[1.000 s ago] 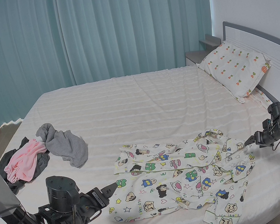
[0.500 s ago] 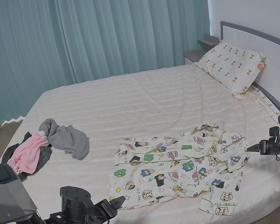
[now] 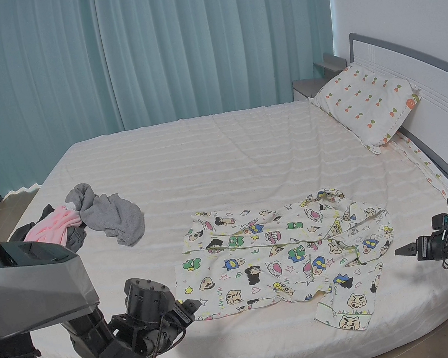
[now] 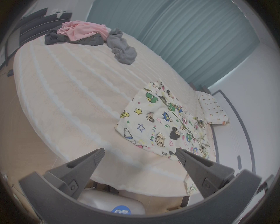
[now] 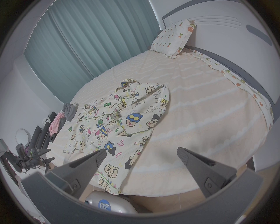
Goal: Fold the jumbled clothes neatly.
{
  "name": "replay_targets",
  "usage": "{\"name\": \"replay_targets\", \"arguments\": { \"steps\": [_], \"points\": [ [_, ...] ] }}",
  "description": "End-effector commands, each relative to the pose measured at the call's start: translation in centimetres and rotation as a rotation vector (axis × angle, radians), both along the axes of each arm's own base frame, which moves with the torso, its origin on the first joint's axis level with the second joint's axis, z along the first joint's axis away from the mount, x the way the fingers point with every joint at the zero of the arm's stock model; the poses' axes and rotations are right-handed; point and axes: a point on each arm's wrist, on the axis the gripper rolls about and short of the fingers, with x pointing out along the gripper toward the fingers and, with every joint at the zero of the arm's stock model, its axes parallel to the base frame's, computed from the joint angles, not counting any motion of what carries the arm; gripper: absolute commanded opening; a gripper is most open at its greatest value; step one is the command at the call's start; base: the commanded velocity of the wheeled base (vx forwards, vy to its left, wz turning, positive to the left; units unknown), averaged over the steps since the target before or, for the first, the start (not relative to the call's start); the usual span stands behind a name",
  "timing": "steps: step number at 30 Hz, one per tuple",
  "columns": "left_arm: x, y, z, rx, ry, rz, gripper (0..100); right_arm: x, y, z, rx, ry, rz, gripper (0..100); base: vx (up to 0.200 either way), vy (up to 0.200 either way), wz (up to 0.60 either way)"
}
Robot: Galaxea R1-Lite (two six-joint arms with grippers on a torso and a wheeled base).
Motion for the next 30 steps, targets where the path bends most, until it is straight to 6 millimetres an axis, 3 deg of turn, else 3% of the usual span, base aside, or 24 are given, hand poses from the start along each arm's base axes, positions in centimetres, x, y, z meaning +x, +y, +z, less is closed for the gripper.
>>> {"name": "replay_targets", "arguments": {
  "steps": [1,5,9,15,30],
  "points": [
    [2.4,-1.3,-0.9,0.022,0.017,0.006,100,-0.6,0.8,-0.3,0.006,0.001,0.030,100,0.000,0.000,0.00],
    [4.4,-2.2,-1.0,0.069,0.046,0.018,100,-1.0,1.4,-0.4,0.001,-0.021,0.048,100,0.000,0.000,0.00],
    [5.1,-2.8,-1.6,0.163,0.087,-0.016,100,-1.2,1.6,-0.5,-0.002,-0.035,0.055,100,0.000,0.000,0.00],
    [4.8,-3.5,-3.7,0.314,0.094,-0.036,100,-1.5,1.7,-0.6,0.003,-0.039,0.060,100,0.000,0.000,0.00],
    [4.8,-5.3,-4.7,0.329,0.079,-0.081,100,-1.5,1.7,-0.6,0.014,-0.043,0.071,100,0.000,0.000,0.00]
  ]
}}
